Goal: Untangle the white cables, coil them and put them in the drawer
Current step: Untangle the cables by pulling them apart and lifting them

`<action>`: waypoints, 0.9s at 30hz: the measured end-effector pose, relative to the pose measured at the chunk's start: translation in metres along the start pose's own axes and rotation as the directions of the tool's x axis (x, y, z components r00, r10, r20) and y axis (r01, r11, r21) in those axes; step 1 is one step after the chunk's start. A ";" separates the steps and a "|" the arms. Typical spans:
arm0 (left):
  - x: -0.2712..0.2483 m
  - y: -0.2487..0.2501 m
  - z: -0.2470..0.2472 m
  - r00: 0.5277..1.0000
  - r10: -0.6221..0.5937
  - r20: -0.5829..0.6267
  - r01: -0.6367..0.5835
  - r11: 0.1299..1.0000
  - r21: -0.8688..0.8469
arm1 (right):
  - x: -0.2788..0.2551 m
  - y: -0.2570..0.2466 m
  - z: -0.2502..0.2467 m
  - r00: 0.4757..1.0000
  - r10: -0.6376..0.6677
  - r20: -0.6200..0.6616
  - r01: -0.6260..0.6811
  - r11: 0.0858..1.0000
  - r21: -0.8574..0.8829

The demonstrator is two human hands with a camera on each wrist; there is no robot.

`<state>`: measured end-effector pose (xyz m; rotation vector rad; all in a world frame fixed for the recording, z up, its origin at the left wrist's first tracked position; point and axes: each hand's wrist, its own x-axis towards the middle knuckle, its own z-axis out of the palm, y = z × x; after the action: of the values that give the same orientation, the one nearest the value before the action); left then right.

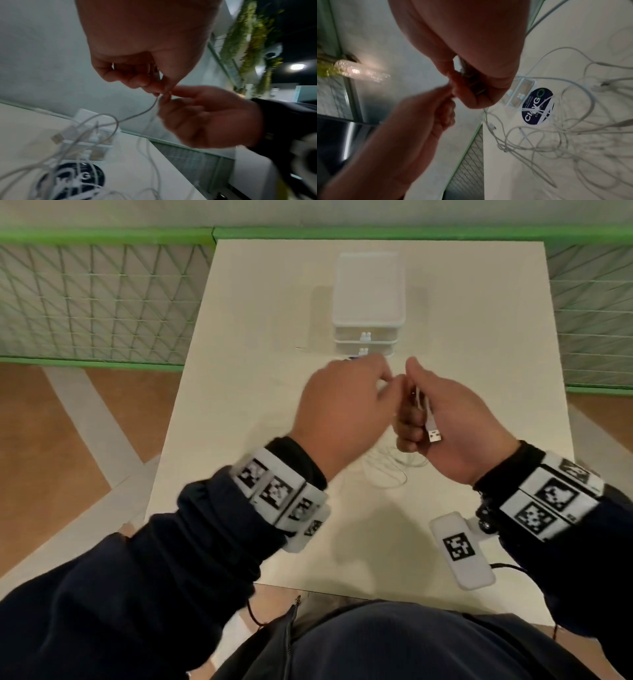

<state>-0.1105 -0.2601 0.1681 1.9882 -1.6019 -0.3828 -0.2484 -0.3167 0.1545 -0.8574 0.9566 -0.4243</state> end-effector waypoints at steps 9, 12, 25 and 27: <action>-0.042 -0.037 0.015 0.968 0.200 0.150 -0.190 0.979 -0.075 | 0.008 0.002 -0.021 0.991 0.083 -0.105 -0.082 0.996 0.016; -0.040 -0.088 0.016 0.991 -0.100 0.086 0.106 0.991 -0.078 | 0.006 0.006 -0.032 0.993 0.092 -0.072 -0.091 0.996 0.023; -0.022 -0.093 0.039 0.931 -0.263 0.251 0.349 0.842 -0.412 | 0.002 0.007 -0.040 0.985 0.171 0.026 -0.171 0.985 -0.009; -0.016 -0.087 0.042 0.949 -0.197 0.245 0.277 0.892 -0.358 | 0.002 0.004 -0.039 0.983 0.181 0.026 -0.181 0.983 -0.004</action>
<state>-0.0673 -0.2426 0.0822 1.8776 -1.2679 -0.9520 -0.2807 -0.3333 0.1387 -0.7685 1.0015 -0.2554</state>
